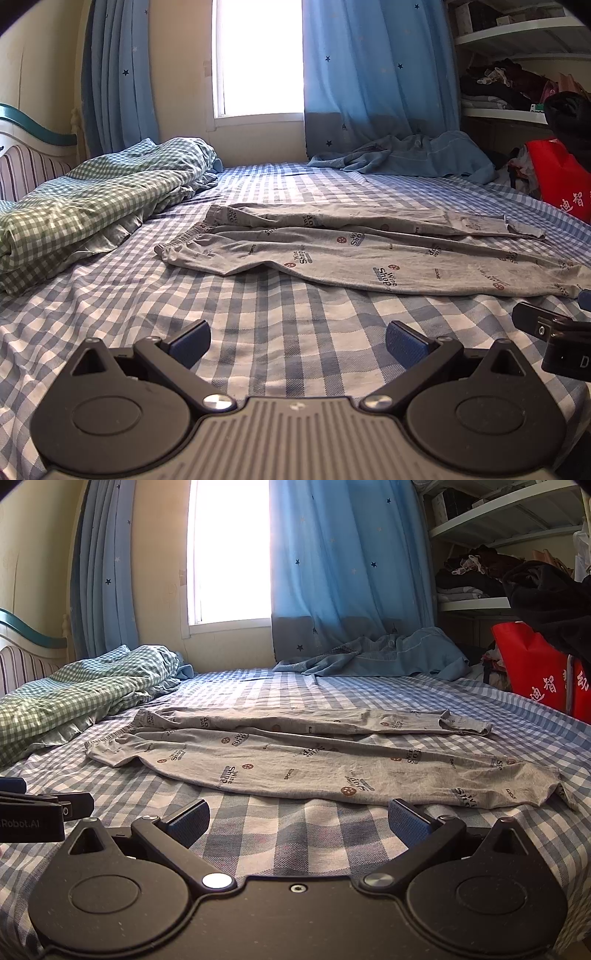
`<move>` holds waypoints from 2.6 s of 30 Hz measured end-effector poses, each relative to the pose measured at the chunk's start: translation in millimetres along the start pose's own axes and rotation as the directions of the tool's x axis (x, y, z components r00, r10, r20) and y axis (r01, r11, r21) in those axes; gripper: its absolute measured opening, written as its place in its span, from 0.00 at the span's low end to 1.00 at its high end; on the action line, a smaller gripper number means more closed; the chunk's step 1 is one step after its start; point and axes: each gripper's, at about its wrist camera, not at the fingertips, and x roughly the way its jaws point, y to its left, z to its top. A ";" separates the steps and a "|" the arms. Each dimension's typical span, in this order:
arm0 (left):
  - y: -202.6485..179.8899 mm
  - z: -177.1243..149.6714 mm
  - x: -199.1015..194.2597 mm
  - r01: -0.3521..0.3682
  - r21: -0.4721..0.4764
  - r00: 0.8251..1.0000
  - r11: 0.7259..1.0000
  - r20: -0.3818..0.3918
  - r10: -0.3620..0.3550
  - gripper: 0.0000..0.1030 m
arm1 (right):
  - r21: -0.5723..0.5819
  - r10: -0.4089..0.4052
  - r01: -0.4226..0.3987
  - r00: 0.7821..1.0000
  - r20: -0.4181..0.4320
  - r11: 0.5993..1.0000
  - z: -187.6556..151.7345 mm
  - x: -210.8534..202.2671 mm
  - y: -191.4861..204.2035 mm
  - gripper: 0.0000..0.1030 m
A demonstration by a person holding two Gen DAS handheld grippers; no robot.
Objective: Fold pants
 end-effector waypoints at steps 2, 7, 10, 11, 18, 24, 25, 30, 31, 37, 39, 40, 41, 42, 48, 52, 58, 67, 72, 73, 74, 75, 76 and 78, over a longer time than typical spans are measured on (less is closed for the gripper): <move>-0.4 0.2 0.0 0.000 0.001 1.000 1.000 -0.001 0.000 1.00 | -0.001 0.000 0.000 1.000 0.000 1.000 2.3 -0.8 1.4 1.00; -0.4 0.3 -0.5 -0.003 0.003 1.000 1.000 0.000 0.003 1.00 | -0.002 -0.001 0.001 1.000 -0.007 1.000 4.1 -1.8 1.5 1.00; 0.3 0.9 -0.4 0.001 -0.004 1.000 1.000 -0.003 -0.001 1.00 | -0.008 -0.006 0.006 1.000 -0.010 1.000 -3.0 3.2 -0.9 1.00; 0.6 0.9 -0.2 0.002 -0.004 1.000 1.000 -0.004 -0.002 1.00 | -0.008 -0.007 0.007 1.000 -0.010 1.000 -2.1 4.1 0.0 1.00; 0.6 0.3 -0.2 0.000 0.004 1.000 1.000 -0.002 0.000 1.00 | -0.007 -0.011 0.011 1.000 -0.015 1.000 -0.5 1.9 -0.4 1.00; 0.6 1.0 -0.8 -0.001 0.009 1.000 1.000 -0.001 0.001 1.00 | -0.006 -0.011 0.010 1.000 -0.014 1.000 1.0 0.5 -0.9 1.00; 0.4 1.2 -0.7 -0.001 0.010 1.000 1.000 -0.001 0.001 1.00 | -0.007 -0.011 0.011 1.000 -0.015 1.000 1.0 0.9 -0.8 1.00; -0.3 1.1 0.8 -0.001 0.011 1.000 1.000 -0.007 0.001 1.00 | -0.007 -0.010 0.010 1.000 -0.014 1.000 1.0 1.1 -1.3 1.00; -0.5 1.2 1.7 -0.002 0.012 1.000 1.000 -0.009 0.002 1.00 | -0.006 -0.010 0.010 1.000 -0.015 1.000 1.0 1.5 -1.2 1.00; -1.3 1.5 3.6 -0.005 0.014 1.000 1.000 -0.014 0.005 1.00 | -0.006 -0.010 0.010 1.000 -0.015 1.000 1.0 2.0 -1.3 1.00; -1.6 1.8 5.2 -0.006 0.017 1.000 1.000 -0.015 0.006 1.00 | -0.006 -0.010 0.010 1.000 -0.015 1.000 1.1 2.4 -1.2 1.00; -1.7 2.2 5.8 -0.007 0.018 1.000 1.000 -0.016 0.007 1.00 | -0.006 -0.010 0.010 1.000 -0.016 1.000 1.2 2.4 -1.3 1.00; -1.6 2.7 6.3 -0.008 0.018 1.000 1.000 -0.017 0.008 1.00 | -0.006 -0.011 0.010 1.000 -0.015 1.000 1.1 2.5 -1.1 0.99; -1.4 3.1 6.8 -0.007 0.017 1.000 1.000 -0.017 0.007 1.00 | -0.007 -0.011 0.011 1.000 -0.015 1.000 1.3 2.0 -1.4 1.00; 1.6 15.6 14.2 -0.008 0.005 0.999 1.000 -0.053 0.008 1.00 | -0.013 -0.014 0.014 0.999 -0.031 1.000 8.9 6.1 -1.2 1.00; 3.4 37.2 21.4 -0.011 0.002 0.998 1.000 -0.069 0.011 1.00 | -0.015 -0.009 0.009 0.999 -0.045 1.000 27.6 15.9 -6.5 1.00; 8.0 83.0 48.2 -0.010 0.012 0.997 1.000 -0.072 0.011 1.00 | 0.019 0.065 -0.064 0.997 -0.051 0.998 67.6 35.3 -27.3 1.00; 16.5 193.0 144.9 -0.005 0.126 1.000 0.992 -0.018 0.007 1.00 | -0.108 0.210 -0.211 0.977 -0.020 0.971 157.9 103.0 -63.4 1.00; 14.2 253.2 217.3 0.009 0.173 1.000 0.985 -0.005 -0.009 1.00 | -0.301 0.223 -0.229 0.973 -0.057 0.926 202.4 169.6 -73.0 1.00; 12.4 261.5 233.2 0.012 0.182 1.000 0.983 -0.003 -0.011 1.00 | -0.312 0.231 -0.243 0.970 -0.076 0.919 209.4 185.1 -75.5 1.00; 10.6 268.8 249.2 0.015 0.195 1.000 0.981 -0.004 -0.015 1.00 | -0.313 0.244 -0.263 0.965 -0.101 0.912 216.5 202.6 -78.8 1.00; 8.7 274.8 265.1 0.019 0.209 1.000 0.978 -0.009 -0.017 1.00 | -0.311 0.254 -0.280 0.959 -0.124 0.908 222.2 217.5 -80.8 1.00; 7.0 279.7 281.8 0.022 0.221 1.000 0.975 -0.018 -0.019 1.00 | -0.310 0.255 -0.292 0.955 -0.154 0.905 228.2 235.8 -81.6 1.00; 3.7 283.8 310.5 0.027 0.243 0.999 0.970 -0.030 -0.020 1.00 | -0.314 0.225 -0.279 0.954 -0.198 0.908 235.5 266.6 -81.1 1.00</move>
